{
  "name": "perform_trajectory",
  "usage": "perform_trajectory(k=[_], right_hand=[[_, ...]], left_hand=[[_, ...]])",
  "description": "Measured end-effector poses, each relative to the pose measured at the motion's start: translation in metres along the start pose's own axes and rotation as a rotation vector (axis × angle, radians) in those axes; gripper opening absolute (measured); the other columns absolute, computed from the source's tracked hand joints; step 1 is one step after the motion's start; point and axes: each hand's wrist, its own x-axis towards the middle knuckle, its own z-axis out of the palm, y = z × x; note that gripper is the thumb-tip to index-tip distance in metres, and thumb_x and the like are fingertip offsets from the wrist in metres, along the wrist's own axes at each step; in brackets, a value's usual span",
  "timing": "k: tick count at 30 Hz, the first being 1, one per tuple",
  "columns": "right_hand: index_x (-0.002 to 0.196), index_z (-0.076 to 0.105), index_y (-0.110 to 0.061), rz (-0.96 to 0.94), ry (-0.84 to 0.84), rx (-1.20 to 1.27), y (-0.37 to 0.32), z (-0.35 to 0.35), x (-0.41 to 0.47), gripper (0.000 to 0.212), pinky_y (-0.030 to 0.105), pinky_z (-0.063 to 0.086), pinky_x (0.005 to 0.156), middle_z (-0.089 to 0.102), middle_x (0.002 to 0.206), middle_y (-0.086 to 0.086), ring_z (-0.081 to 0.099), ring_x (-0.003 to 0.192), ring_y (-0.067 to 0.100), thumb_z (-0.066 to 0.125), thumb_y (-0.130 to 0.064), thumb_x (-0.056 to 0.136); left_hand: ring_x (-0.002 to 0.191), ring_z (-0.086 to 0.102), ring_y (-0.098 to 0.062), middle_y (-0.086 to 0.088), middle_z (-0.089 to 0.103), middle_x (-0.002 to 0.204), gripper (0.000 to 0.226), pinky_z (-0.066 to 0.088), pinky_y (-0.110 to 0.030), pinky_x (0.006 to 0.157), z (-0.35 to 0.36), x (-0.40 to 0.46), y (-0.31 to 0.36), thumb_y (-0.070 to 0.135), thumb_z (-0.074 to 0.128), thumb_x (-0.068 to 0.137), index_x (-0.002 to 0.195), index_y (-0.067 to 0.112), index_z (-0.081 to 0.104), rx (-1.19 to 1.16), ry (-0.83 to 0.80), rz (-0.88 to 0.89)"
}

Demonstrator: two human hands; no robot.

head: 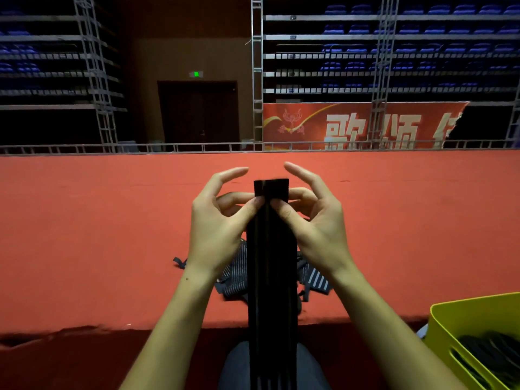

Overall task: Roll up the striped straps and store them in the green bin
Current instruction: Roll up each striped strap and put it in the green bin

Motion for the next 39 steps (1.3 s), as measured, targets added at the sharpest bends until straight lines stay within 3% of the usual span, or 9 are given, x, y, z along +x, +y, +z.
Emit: perform_trajectory(k=[4,7,10,12,17,23,28,34,39], right_hand=[[0.149,0.057,-0.034,0.073,-0.059,-0.009,0.027,0.003,0.008,0.058,0.042,0.064,0.081,0.078,0.107,0.003,0.078,0.093,0.023,0.078,-0.014,0.099],[0.146,0.059,-0.028,0.096,-0.076,-0.002,0.051,0.006,0.019,0.057,0.043,0.065,0.086,0.078,0.103,0.004,0.078,0.092,0.023,0.080,-0.010,0.096],[0.145,0.058,-0.027,0.148,-0.102,0.010,0.075,0.009,0.028,0.056,0.044,0.063,0.092,0.080,0.103,0.005,0.078,0.099,0.023,0.081,-0.013,0.096],[0.143,0.059,-0.025,0.200,-0.121,0.037,0.091,0.010,0.034,0.053,0.044,0.064,0.088,0.080,0.104,0.006,0.078,0.099,0.023,0.080,-0.014,0.096],[0.134,0.064,-0.017,0.298,-0.111,0.081,0.125,0.008,0.042,0.040,0.032,0.063,0.074,0.080,0.101,0.008,0.079,0.092,0.025,0.078,-0.008,0.098],[0.133,0.065,-0.018,0.356,-0.095,0.074,0.171,0.008,0.048,0.040,0.041,0.066,0.080,0.080,0.102,0.008,0.078,0.095,0.027,0.079,-0.007,0.096],[0.131,0.067,-0.024,0.407,-0.090,0.051,0.210,0.007,0.051,0.040,0.042,0.066,0.084,0.079,0.105,0.006,0.078,0.097,0.025,0.077,-0.005,0.097],[0.131,0.065,-0.020,0.507,0.021,0.023,0.256,-0.007,0.046,0.034,0.035,0.065,0.075,0.079,0.103,0.008,0.079,0.088,0.025,0.074,-0.007,0.100],[0.128,0.065,-0.022,0.591,0.048,-0.048,0.286,-0.024,0.028,0.031,0.035,0.066,0.075,0.080,0.102,0.007,0.078,0.089,0.026,0.072,-0.009,0.101]], left_hand=[[0.092,0.082,-0.025,-0.003,0.084,0.093,0.049,0.066,-0.037,0.082,-0.012,0.005,-0.019,0.013,0.085,0.091,0.136,0.021,0.065,0.051,0.058,-0.043],[0.089,0.082,-0.026,-0.003,0.084,0.093,0.047,0.065,-0.035,0.078,-0.020,0.012,-0.037,0.014,0.085,0.092,0.134,0.021,0.065,0.083,0.069,-0.106],[0.086,0.082,-0.020,-0.002,0.084,0.092,0.045,0.062,-0.032,0.075,-0.025,0.020,-0.057,0.016,0.084,0.092,0.133,0.023,0.067,0.117,0.078,-0.156],[0.085,0.081,-0.016,-0.002,0.084,0.090,0.044,0.062,-0.033,0.075,-0.029,0.026,-0.071,0.015,0.084,0.092,0.132,0.024,0.068,0.132,0.097,-0.184],[0.091,0.081,-0.022,-0.004,0.084,0.091,0.043,0.062,-0.059,0.092,-0.034,0.037,-0.113,0.010,0.084,0.092,0.130,0.025,0.069,0.131,0.115,-0.258],[0.084,0.079,-0.016,-0.005,0.083,0.089,0.041,0.063,-0.065,0.086,-0.029,0.047,-0.161,0.009,0.083,0.092,0.127,0.027,0.070,0.154,0.117,-0.319],[0.089,0.080,-0.018,-0.004,0.083,0.090,0.042,0.064,-0.058,0.087,-0.025,0.056,-0.198,0.011,0.083,0.093,0.128,0.029,0.070,0.155,0.106,-0.363],[0.080,0.075,-0.010,-0.005,0.082,0.086,0.039,0.056,-0.038,0.075,-0.030,0.058,-0.244,0.011,0.084,0.092,0.127,0.024,0.072,0.168,0.134,-0.420],[0.078,0.072,-0.005,-0.003,0.082,0.086,0.038,0.054,-0.035,0.076,-0.038,0.051,-0.275,0.013,0.085,0.093,0.126,0.024,0.071,0.213,0.128,-0.467]])
